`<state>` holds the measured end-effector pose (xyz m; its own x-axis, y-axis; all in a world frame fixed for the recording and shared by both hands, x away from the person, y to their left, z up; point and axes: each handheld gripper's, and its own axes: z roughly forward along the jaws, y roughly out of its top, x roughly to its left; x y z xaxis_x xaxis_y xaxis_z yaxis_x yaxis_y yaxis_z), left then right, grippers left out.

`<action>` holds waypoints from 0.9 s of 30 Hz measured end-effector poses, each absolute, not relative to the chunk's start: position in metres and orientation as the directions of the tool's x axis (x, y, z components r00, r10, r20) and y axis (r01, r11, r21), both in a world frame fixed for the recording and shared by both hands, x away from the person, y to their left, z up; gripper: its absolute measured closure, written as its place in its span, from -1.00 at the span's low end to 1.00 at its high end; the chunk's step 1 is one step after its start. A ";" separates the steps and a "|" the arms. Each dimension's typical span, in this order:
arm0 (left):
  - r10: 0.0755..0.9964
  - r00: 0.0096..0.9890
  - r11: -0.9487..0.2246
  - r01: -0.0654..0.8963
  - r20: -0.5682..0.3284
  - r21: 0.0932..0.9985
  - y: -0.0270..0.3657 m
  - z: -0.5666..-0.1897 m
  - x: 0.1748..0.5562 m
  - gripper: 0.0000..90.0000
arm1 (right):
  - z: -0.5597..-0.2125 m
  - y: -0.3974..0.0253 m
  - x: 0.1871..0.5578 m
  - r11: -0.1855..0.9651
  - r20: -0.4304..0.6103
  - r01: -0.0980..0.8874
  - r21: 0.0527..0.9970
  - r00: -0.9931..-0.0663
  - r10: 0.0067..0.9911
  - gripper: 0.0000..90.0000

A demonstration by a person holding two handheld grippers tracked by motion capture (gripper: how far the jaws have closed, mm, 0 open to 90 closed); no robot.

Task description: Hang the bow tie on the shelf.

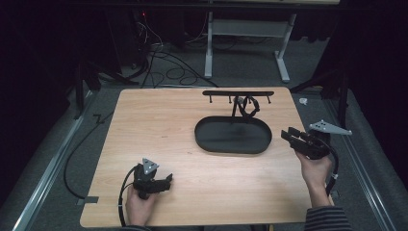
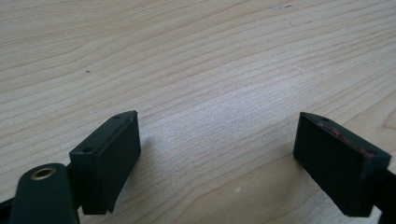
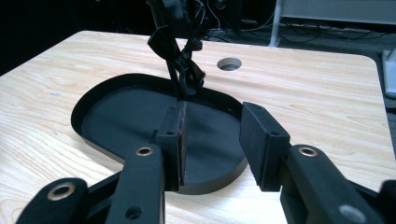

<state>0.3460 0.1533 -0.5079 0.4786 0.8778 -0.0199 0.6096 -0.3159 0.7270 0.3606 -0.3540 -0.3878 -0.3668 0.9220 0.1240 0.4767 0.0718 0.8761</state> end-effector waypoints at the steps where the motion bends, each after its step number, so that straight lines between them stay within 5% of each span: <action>1: 0.878 0.479 -0.316 0.610 -0.020 0.727 0.153 -0.508 0.346 -0.66 | -0.388 -0.354 0.360 0.071 0.125 0.477 0.876 -0.368 0.921 0.41; 27: 0.878 0.479 -0.317 0.609 -0.019 0.727 0.153 -0.508 0.346 -0.66 | -0.402 -0.340 0.337 0.078 0.147 0.481 0.873 -0.413 0.899 0.38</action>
